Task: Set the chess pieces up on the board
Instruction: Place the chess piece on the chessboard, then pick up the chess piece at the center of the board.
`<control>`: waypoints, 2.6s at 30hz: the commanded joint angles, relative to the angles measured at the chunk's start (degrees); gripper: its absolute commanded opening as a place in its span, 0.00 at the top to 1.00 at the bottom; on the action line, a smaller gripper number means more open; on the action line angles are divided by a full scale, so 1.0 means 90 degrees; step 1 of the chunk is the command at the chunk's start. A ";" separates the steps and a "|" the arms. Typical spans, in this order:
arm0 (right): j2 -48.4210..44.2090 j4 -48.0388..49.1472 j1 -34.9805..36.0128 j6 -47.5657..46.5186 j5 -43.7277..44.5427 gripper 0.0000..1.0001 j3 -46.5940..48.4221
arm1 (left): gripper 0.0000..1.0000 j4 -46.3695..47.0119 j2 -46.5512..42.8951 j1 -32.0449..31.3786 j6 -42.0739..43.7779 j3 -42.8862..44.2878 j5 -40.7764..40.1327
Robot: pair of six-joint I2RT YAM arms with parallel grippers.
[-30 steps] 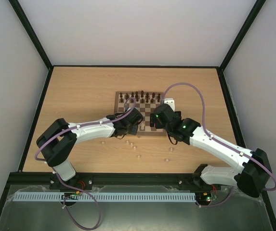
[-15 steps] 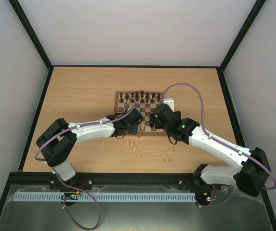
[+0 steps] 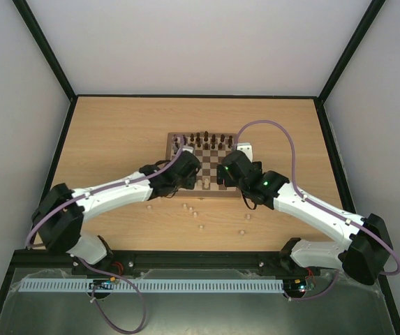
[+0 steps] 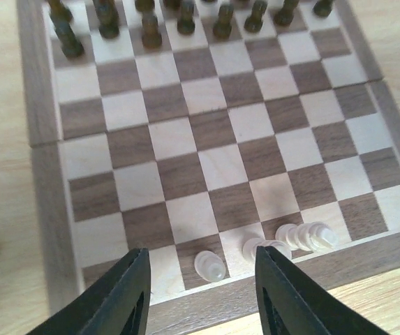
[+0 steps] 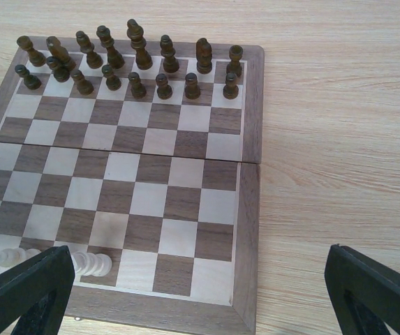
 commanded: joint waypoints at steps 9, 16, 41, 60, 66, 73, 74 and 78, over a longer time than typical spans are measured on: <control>-0.0078 -0.0038 -0.0024 0.0044 -0.0016 0.01 -0.0044 | 0.33 -0.0656 -0.1527 0.0389 -0.0464 -0.0917 -0.0674; -0.0098 -0.0027 -0.0020 0.0034 -0.0078 0.01 -0.0045 | 0.26 -0.0554 -0.1816 0.0931 -0.0576 -0.1670 -0.0512; 0.0065 0.0025 -0.0026 0.0020 -0.0121 0.01 -0.0033 | 0.54 0.0332 -0.1081 0.1224 -0.0487 -0.2469 0.0325; 0.0127 0.0034 -0.0023 0.0015 -0.0128 0.01 -0.0037 | 0.78 0.0392 -0.0982 0.0956 -0.0710 -0.2752 0.0514; 0.0120 0.0029 -0.0032 0.0015 -0.0137 0.01 -0.0042 | 0.87 0.0141 -0.1136 0.0902 -0.0765 -0.2680 0.0404; 0.0090 0.0026 -0.0018 0.0015 -0.0137 0.01 -0.0046 | 0.90 -0.0325 -0.1480 0.0813 -0.0749 -0.2221 0.0317; 0.0081 0.0029 -0.0019 0.0015 -0.0137 0.01 -0.0038 | 0.90 -0.0351 -0.1470 0.0773 -0.0740 -0.2114 0.0311; 0.0050 0.0017 -0.0023 0.0023 -0.0097 0.01 -0.0042 | 0.89 -0.0382 -0.1155 0.0632 -0.0711 -0.1583 0.0281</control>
